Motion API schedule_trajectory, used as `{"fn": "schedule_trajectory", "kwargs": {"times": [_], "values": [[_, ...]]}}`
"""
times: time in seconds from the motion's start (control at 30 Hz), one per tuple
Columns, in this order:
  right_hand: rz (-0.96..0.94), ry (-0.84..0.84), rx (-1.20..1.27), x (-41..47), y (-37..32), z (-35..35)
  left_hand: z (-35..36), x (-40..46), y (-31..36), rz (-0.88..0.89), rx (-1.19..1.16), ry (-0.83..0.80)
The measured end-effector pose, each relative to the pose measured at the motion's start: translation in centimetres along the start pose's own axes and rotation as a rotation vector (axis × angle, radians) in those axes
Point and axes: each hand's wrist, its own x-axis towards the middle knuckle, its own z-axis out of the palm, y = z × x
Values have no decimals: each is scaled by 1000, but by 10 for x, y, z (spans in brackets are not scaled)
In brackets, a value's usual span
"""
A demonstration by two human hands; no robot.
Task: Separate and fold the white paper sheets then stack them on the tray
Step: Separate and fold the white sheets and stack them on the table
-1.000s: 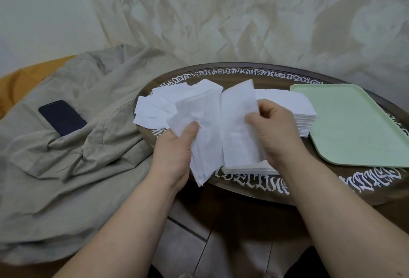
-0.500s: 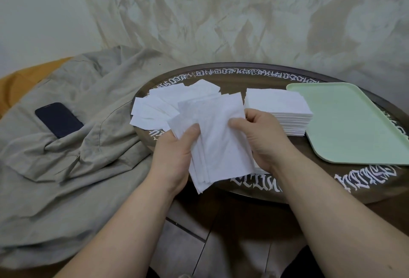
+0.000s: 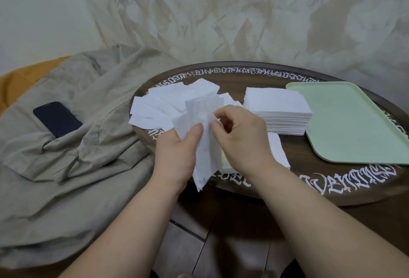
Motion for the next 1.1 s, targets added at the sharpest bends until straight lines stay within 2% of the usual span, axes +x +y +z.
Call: {"fn": "schedule_trajectory", "kwargs": {"times": [0.07, 0.3, 0.53, 0.73, 0.83, 0.97, 1.0, 1.1], "values": [[-17, -32, 39, -2, -2, 5, -1, -2, 1, -3, -4, -19], [-164, 109, 9, -5, 5, 17, -2, 0, 3, -36, -29, 2], [-254, 142, -19, -5, 6, 20, -3, -1, 4, -57, -34, -8], [-238, 95, 12, -7, 3, 18, -4, 0, 4, -61, -57, -25], [-170, -11, 93, -8, -1, 12, -5, 0, 4, -73, -78, -44], [15, -196, 188, -7, -3, 3, -8, 1, 6, -54, -52, -62], [32, -191, 194, -7, -2, 2, -10, 2, 5, -42, -24, -58], [-35, -40, 137, -1, 2, -5, -14, 3, 4, 23, 103, -88]]}}
